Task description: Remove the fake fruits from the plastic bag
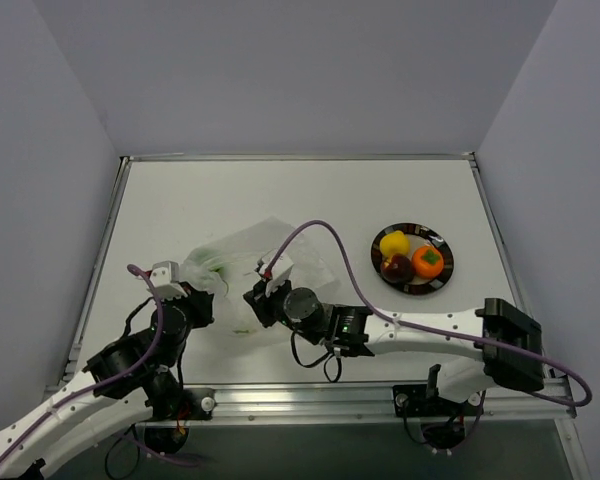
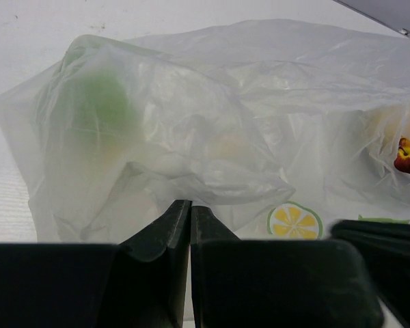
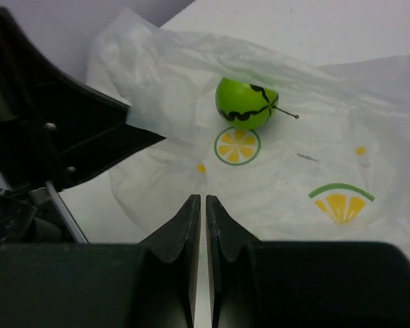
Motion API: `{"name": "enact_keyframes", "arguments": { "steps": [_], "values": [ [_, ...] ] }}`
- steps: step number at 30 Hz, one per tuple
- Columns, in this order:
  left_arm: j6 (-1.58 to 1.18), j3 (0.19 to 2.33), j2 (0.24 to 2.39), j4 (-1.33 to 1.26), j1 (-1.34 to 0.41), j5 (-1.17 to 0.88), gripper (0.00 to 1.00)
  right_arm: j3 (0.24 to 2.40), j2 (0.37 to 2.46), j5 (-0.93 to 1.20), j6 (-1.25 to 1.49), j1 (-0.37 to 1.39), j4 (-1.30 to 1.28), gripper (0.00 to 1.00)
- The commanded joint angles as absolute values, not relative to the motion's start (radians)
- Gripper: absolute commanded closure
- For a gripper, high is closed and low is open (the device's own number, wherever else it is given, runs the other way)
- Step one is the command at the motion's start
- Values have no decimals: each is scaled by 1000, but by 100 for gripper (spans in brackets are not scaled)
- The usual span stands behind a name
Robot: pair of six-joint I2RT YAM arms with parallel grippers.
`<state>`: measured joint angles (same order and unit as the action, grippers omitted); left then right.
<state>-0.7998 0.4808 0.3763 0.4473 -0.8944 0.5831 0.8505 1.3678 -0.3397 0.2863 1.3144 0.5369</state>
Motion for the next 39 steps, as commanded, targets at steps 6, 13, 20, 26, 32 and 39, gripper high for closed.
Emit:
{"name": "enact_keyframes", "arguments": {
  "steps": [6,13,20,26,32,39],
  "values": [
    [-819,558,344,512,-887,594,98,937,1659,-167,313,1151,817,96],
    [-839,557,339,515,-887,551,98,1055,1907,-179,321,1115,951,76],
    [-847,563,357,499,-887,505,98,1193,2078,-183,304,1097,1015,13],
    [-856,575,348,485,-888,457,98,1233,2177,-135,327,1091,1092,0],
    [-902,557,341,446,-888,396,98,1321,2266,-68,336,1074,1094,0],
    [-913,545,334,434,-888,367,98,1433,2388,184,417,1060,1170,0]
  ]
}}
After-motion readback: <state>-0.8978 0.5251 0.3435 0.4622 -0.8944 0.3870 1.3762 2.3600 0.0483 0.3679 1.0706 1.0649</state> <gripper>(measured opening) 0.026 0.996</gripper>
